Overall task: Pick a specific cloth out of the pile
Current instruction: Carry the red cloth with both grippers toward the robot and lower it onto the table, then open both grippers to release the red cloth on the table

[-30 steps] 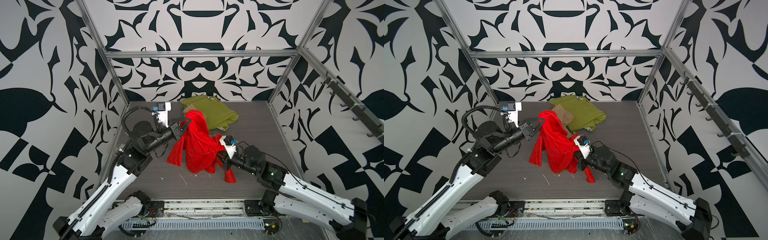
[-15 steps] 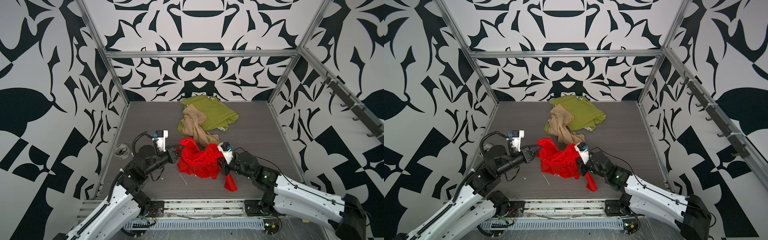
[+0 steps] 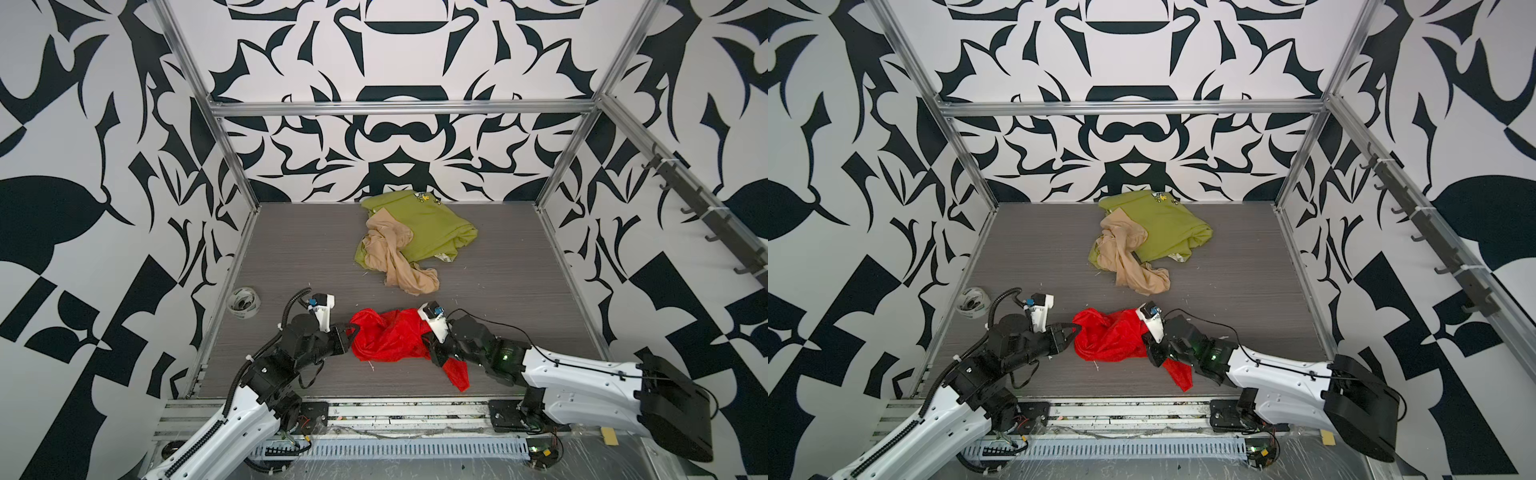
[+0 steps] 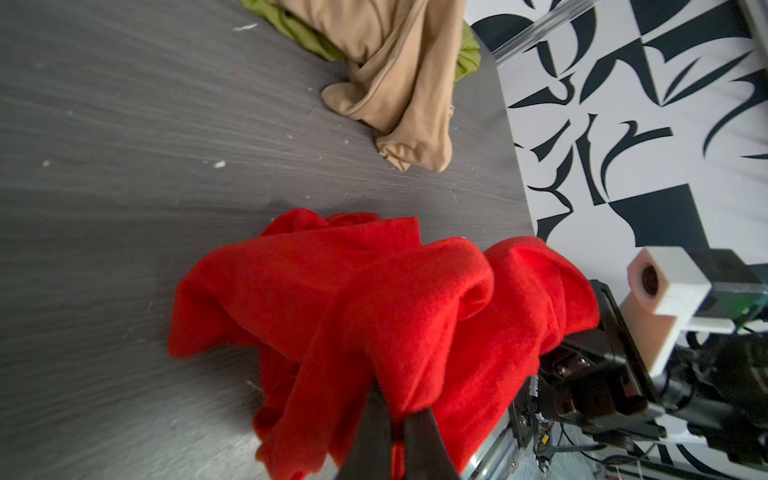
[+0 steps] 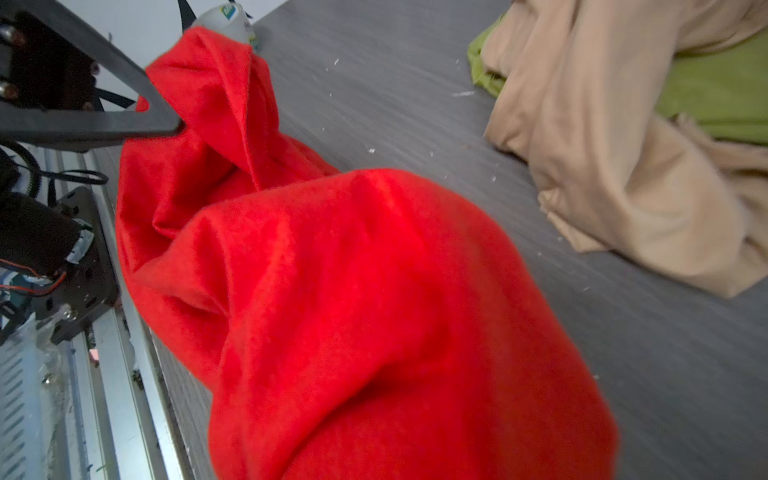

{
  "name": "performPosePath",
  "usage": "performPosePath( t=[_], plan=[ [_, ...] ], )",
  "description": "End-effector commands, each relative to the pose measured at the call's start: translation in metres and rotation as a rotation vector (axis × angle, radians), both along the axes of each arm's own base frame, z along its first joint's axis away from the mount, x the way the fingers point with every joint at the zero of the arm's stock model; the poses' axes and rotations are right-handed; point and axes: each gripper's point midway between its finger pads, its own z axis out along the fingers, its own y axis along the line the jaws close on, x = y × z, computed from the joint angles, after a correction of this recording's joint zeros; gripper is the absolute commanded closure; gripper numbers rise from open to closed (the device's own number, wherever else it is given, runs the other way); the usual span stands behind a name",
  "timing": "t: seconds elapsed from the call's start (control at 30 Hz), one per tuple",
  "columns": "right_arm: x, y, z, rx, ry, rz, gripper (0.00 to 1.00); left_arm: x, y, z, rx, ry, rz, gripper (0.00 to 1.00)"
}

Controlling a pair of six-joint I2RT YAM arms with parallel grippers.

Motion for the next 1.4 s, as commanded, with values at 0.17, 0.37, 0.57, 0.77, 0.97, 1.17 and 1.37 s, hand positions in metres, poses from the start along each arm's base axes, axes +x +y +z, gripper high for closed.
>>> performPosePath(
  t=[0.17, 0.37, 0.57, 0.77, 0.97, 1.17, 1.37],
  plan=[
    [0.002, -0.006, -0.003, 0.015, 0.006, -0.086, 0.66, -0.002, 0.008, -0.008, 0.009, 0.002, 0.033, 0.56],
    [0.004, -0.03, 0.028, -0.02, -0.043, -0.138, 0.43, -0.002, 0.024, 0.012, 0.058, -0.065, 0.073, 0.24],
    [0.011, -0.05, 0.082, -0.003, -0.142, -0.203, 0.36, 0.013, 0.049, 0.055, 0.1, -0.212, 0.201, 0.05],
    [0.022, -0.014, 0.118, 0.025, -0.219, -0.121, 0.46, 0.023, 0.031, 0.082, 0.114, -0.273, 0.127, 0.06],
    [0.032, 0.03, 0.093, -0.003, -0.215, -0.022, 0.59, 0.02, -0.017, 0.057, 0.113, -0.125, -0.103, 0.23],
    [0.021, 0.016, 0.021, -0.12, -0.103, -0.04, 0.62, 0.015, -0.013, 0.012, 0.064, -0.036, -0.048, 0.26],
    [0.008, -0.026, -0.031, -0.169, -0.012, -0.148, 0.65, 0.008, -0.005, -0.013, 0.055, 0.012, -0.014, 0.25]
  ],
)
